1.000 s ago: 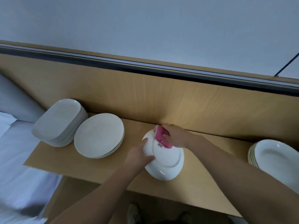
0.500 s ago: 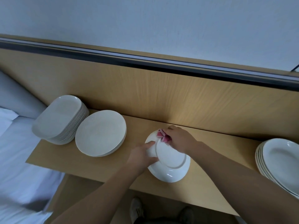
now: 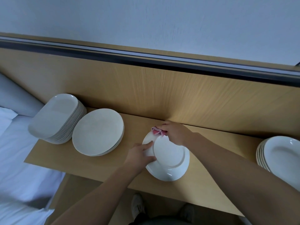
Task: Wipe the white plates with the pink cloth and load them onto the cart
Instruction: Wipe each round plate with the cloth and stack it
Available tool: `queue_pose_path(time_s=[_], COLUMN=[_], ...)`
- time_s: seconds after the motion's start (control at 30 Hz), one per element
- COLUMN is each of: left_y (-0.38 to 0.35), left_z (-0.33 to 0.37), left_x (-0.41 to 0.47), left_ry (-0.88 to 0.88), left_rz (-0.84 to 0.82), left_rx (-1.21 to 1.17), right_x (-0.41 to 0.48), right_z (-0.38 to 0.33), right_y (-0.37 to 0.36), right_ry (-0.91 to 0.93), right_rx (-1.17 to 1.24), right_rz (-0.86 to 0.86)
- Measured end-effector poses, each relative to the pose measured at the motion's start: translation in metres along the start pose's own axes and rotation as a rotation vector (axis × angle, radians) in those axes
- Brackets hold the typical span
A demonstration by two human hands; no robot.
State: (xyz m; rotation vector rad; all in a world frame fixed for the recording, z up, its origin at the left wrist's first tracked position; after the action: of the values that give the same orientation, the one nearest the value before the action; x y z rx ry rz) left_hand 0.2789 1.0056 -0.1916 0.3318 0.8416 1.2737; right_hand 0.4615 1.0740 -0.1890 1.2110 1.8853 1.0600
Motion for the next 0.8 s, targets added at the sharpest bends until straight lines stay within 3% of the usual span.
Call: queue_pose_path(time_s=[0.37, 0.67, 0.8], left_y=[-0.004, -0.004, -0.003], left_z=[-0.01, -0.007, -0.003], left_x=[0.002, -0.002, -0.008], left_ry=[0.036, 0.043, -0.03], left_rz=[0.034, 0.051, 0.005], left_rx=[-0.088, -0.103, -0.007], right_x=[-0.072, -0.118, -0.133], right_z=[0.038, 0.041, 0.031], right_y=[-0.005, -0.026, -0.031], right_ry=[-0.319, -0.474, -0.453], right_rx=[0.176, 0.266, 0.262], right_rz=[0.24, 0.382, 0.386])
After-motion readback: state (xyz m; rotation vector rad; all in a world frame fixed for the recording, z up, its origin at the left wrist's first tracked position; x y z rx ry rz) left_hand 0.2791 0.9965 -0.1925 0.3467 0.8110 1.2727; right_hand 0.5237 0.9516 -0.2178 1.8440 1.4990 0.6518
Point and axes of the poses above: each hand's wrist, its own x-axis towards the middle knuckle, its own y-axis out of the back of the hand, z = x × y, the point moved 4 cm from there along x, towards the middle knuckle, and after that the axes turned 12 degrees about z, right-handed, at the moved point
